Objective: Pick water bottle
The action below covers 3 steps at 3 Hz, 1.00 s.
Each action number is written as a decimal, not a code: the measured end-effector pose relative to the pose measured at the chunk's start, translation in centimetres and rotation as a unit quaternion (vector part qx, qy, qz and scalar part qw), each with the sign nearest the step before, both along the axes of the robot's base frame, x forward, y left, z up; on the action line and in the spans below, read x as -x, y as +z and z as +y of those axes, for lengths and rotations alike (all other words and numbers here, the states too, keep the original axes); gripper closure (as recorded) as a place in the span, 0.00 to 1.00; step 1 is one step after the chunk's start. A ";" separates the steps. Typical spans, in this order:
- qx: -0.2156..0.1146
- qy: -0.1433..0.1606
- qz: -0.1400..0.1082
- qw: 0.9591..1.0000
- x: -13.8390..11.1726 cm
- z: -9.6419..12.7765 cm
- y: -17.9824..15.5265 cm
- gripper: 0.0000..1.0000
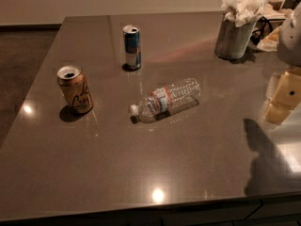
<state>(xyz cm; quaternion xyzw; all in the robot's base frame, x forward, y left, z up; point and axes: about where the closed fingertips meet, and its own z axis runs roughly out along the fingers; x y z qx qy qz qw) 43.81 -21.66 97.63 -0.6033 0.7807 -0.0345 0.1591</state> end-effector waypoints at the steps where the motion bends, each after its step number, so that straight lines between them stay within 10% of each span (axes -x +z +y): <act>1: 0.000 0.000 0.000 1.000 0.0 0.0 0.0 0.00; 3: -0.019 0.075 0.006 0.997 -4.4 3.8 -2.8 0.00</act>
Offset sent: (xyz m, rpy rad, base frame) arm 0.0440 0.0228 -0.0244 0.0296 0.0368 0.1123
